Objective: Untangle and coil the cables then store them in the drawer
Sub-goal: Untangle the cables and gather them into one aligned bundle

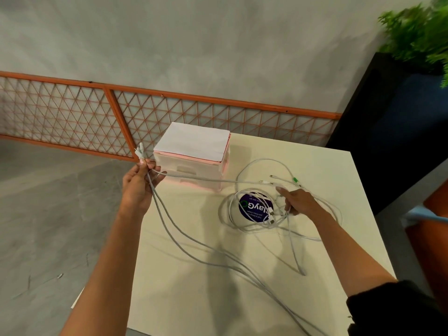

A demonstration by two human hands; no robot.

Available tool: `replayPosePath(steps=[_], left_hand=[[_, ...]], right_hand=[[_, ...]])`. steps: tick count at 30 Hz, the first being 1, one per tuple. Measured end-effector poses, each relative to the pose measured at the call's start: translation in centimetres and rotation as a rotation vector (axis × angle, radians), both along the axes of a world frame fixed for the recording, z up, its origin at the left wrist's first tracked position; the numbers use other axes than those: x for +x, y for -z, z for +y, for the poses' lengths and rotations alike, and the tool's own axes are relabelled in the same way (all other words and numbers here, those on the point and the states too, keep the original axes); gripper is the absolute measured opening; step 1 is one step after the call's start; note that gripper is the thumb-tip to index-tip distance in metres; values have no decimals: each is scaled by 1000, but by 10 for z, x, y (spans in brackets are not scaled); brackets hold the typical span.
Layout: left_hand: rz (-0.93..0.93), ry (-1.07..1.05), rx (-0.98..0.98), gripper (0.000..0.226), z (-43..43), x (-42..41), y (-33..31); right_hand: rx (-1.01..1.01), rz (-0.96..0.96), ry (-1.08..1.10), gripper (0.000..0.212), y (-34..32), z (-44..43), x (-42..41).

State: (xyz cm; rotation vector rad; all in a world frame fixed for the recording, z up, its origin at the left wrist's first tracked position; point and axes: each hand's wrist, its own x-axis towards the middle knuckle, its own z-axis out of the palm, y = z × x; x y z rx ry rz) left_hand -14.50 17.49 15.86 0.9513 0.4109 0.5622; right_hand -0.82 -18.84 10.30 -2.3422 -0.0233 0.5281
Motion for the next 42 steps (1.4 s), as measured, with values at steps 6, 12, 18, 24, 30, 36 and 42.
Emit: replayPosePath(steps=[6,12,18,24,30,36,42], left_hand=[[-1,-38,-22,24,4,-3,0],[29,29,45,27,-1,1,4],[-4,8,27,26,0,2,1],[-70,-156,-102,27,23,-7,-1],[-50,-206,-104,22,28,-6,5],[-48,-190,-142,25,19,0,11],[81,-203,-62,30,21,-2,18]], right_hand=[[76,0,-190,23,-25,-21,8],[119,-311,111,16,-38,-7,16],[236,-560,246,15,-43,9,19],[170,-246,-23,14,-25,-14,27],[-38,-350,20,20,-9,-18,25],[19,-198,154,27,-3,-18,27],[-127,-626,151,24,-27,-14,29]])
